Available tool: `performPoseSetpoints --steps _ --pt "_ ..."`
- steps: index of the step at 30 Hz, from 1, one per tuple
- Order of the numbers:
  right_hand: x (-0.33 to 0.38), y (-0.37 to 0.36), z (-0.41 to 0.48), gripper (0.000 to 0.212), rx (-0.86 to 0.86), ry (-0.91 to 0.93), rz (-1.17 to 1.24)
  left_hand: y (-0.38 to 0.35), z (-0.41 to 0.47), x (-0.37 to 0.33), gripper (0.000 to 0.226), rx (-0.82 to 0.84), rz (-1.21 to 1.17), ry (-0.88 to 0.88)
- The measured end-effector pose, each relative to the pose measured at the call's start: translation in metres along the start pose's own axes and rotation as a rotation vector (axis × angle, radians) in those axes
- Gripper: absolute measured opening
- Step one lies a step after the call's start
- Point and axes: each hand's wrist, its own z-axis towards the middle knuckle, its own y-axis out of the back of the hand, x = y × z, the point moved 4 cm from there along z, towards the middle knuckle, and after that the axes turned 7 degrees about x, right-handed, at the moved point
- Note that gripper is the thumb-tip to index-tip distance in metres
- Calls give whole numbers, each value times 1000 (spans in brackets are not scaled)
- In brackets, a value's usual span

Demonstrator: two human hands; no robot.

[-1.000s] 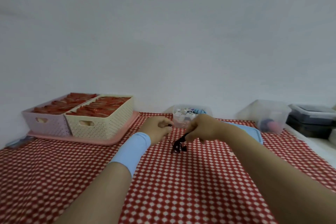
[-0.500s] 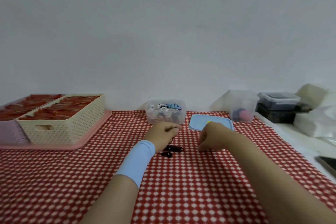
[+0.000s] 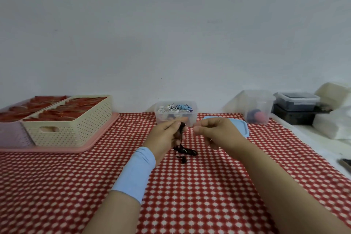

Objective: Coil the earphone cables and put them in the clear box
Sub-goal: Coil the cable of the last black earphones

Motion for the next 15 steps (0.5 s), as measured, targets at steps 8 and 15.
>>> performPoseSetpoints --steps 8,15 --pt "5 -4 -8 11 64 16 206 -6 -5 -2 22 11 88 -11" --pt "8 -7 -8 13 133 30 276 -10 -5 -3 22 25 84 -20"
